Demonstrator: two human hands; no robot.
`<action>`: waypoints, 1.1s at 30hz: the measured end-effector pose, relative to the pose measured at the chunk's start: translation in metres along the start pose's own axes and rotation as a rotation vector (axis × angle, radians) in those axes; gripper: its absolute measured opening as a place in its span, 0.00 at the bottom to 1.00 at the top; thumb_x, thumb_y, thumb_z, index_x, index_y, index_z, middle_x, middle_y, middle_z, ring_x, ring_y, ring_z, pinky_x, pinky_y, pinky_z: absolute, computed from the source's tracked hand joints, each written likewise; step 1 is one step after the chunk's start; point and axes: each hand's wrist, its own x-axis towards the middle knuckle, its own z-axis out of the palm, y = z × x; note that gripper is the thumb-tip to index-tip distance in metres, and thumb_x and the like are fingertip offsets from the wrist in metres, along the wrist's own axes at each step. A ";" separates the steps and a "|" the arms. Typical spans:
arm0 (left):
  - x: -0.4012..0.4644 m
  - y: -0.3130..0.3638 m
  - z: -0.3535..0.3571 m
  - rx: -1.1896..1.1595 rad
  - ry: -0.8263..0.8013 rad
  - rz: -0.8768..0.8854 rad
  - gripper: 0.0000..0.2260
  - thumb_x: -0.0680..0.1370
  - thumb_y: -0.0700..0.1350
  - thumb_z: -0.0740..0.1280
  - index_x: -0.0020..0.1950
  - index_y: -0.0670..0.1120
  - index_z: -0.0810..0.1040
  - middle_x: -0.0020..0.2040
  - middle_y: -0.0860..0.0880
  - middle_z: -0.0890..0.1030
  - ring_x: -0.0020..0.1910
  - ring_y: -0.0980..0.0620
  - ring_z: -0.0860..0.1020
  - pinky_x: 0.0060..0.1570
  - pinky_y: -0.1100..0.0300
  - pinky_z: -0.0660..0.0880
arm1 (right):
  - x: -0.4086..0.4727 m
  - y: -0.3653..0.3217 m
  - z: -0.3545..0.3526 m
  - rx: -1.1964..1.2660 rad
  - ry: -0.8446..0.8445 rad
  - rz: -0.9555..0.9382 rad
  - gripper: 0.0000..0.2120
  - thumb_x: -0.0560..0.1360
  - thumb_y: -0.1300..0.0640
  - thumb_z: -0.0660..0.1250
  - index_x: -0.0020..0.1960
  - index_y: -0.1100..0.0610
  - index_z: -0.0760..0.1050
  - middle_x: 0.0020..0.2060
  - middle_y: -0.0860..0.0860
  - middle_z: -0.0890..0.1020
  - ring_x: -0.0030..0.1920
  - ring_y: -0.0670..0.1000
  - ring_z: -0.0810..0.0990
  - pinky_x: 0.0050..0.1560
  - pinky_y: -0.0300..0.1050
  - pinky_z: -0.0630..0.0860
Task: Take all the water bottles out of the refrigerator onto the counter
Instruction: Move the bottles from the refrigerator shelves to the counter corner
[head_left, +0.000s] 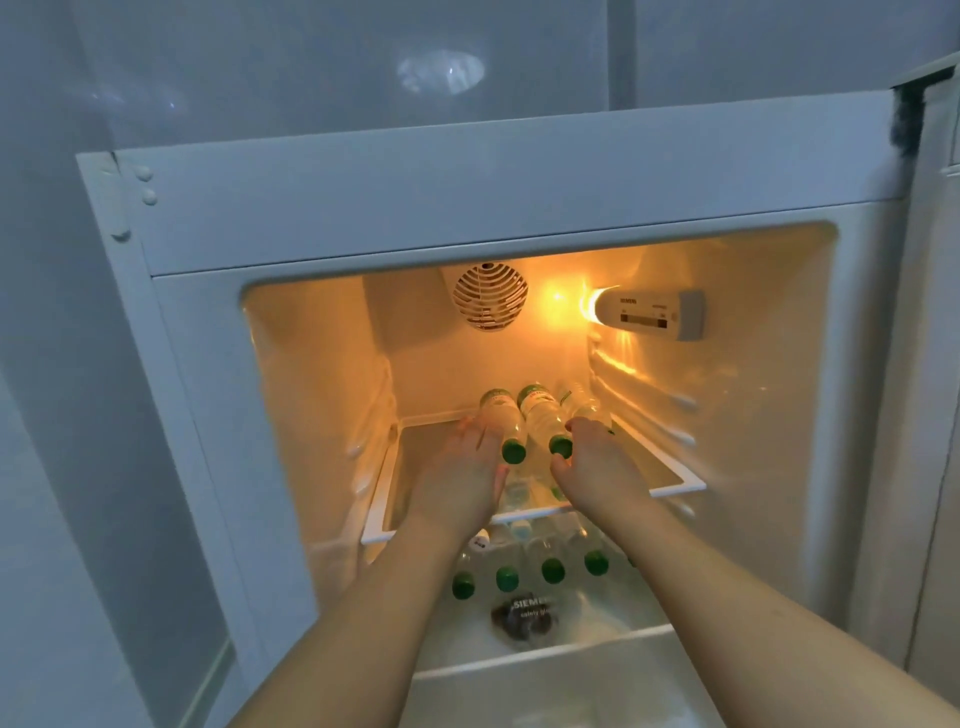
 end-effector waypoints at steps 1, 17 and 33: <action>0.006 -0.002 0.005 0.001 -0.018 -0.008 0.27 0.83 0.50 0.59 0.79 0.47 0.55 0.79 0.47 0.58 0.78 0.48 0.57 0.73 0.54 0.61 | 0.006 0.002 0.006 -0.003 -0.003 0.012 0.20 0.77 0.50 0.63 0.65 0.57 0.68 0.59 0.55 0.76 0.56 0.56 0.77 0.52 0.50 0.76; 0.054 -0.023 0.061 -0.035 -0.116 -0.007 0.29 0.82 0.48 0.62 0.79 0.58 0.53 0.81 0.55 0.48 0.79 0.51 0.49 0.70 0.52 0.66 | 0.047 0.017 0.063 -0.001 0.066 0.034 0.26 0.78 0.52 0.61 0.73 0.49 0.54 0.44 0.50 0.81 0.41 0.54 0.81 0.38 0.50 0.79; 0.037 -0.024 0.031 -0.546 0.249 -0.257 0.17 0.82 0.52 0.61 0.69 0.50 0.66 0.65 0.50 0.75 0.62 0.49 0.75 0.58 0.59 0.71 | 0.021 0.001 0.016 0.287 0.191 -0.091 0.17 0.78 0.52 0.64 0.66 0.53 0.72 0.55 0.50 0.80 0.55 0.53 0.79 0.46 0.41 0.70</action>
